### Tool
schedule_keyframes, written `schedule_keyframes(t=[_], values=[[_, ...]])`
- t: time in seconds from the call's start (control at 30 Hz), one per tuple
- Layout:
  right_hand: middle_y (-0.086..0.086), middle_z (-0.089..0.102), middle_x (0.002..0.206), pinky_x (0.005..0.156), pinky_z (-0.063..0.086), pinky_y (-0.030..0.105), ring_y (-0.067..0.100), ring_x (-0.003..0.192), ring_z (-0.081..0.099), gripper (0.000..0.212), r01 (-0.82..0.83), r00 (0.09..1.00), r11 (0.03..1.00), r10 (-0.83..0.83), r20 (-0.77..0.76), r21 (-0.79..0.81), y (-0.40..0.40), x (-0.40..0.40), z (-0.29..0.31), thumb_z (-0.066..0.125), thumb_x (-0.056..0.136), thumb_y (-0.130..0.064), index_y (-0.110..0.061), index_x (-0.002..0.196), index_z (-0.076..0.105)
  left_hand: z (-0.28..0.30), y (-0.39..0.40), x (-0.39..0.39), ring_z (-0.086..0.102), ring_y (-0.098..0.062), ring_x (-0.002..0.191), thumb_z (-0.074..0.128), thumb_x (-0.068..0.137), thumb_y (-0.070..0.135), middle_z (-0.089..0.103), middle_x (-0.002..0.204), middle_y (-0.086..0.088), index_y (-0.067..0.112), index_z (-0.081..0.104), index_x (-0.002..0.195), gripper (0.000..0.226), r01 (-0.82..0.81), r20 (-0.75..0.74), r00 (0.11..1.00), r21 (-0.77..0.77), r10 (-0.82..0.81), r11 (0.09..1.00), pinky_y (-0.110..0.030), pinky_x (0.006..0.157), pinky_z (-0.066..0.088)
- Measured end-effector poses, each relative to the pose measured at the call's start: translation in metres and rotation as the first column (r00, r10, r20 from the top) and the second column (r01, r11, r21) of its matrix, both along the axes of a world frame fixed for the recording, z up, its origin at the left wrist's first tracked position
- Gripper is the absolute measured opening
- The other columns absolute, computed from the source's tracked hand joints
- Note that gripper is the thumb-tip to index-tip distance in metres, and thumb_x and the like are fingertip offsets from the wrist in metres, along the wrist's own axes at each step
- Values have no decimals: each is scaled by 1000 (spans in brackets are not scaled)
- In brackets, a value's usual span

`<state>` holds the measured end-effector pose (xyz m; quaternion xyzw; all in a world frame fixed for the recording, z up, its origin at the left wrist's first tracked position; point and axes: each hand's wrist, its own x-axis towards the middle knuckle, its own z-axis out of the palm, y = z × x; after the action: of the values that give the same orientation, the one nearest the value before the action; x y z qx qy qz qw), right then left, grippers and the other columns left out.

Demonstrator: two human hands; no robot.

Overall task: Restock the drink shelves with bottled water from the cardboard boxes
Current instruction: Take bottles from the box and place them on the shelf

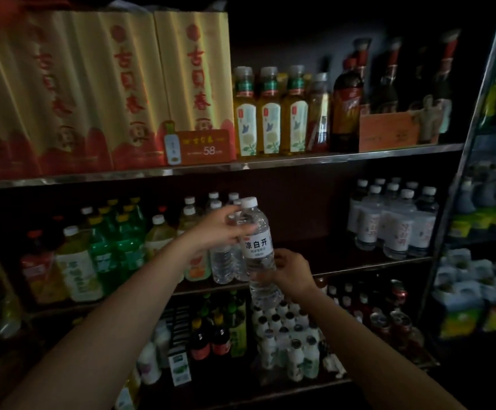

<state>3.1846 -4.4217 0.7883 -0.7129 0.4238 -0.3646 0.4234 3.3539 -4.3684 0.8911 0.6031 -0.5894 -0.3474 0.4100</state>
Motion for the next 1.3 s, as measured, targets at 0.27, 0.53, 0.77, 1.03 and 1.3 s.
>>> schedule_keyframes(t=[0.27, 0.53, 0.77, 1.03, 1.3], values=[[-7, 73, 99, 84, 56, 29, 6, 92, 67, 59, -45, 996, 997, 41, -73, -55, -91, -18, -6, 90, 55, -39, -21, 108, 71, 19, -88, -18, 64, -16, 102, 82, 72, 28, 70, 107, -3, 12, 70, 105, 39, -44, 363, 930, -28, 51, 999, -36, 89, 49], [-7, 73, 99, 65, 43, 3, -1, 82, 63, 51, -123, 989, 990, 116, -97, -72, -164, -4, -26, 89, 61, -34, -20, 107, 71, 22, -166, -19, 51, -8, 99, 83, 70, 19, 51, 106, 11, 21, 51, 129, 68, -33, 548, 836, 12, 21, 999, -20, 76, 40], [-2, 71, 99, 57, 40, 0, -8, 75, 58, 46, -193, 981, 980, 193, 6, 45, -201, 29, -66, 87, 67, -16, -10, 109, 69, 4, -205, 3, 57, -16, 106, 83, 69, 33, 59, 122, -3, 15, 56, 127, 66, -118, 756, 655, 69, 26, 991, -31, 87, 49], [1, 72, 106, 73, 50, 14, 11, 93, 66, 54, -172, 985, 985, 171, -33, -18, -242, 63, -78, 85, 68, -26, -14, 116, 66, -8, -250, 29, 55, -16, 99, 83, 70, 30, 57, 109, 2, 20, 59, 113, 50, -192, 818, 567, 24, 91, 981, -35, 82, 50], [12, 68, 107, 77, 54, 35, 29, 96, 66, 54, -90, 991, 996, 92, -99, 26, -280, 102, -77, 80, 72, -27, -6, 114, 52, -16, -291, 46, 54, -33, 110, 78, 76, 15, 58, 114, -16, 5, 57, 104, 37, -221, 807, 578, 13, 120, 975, -38, 90, 44]])
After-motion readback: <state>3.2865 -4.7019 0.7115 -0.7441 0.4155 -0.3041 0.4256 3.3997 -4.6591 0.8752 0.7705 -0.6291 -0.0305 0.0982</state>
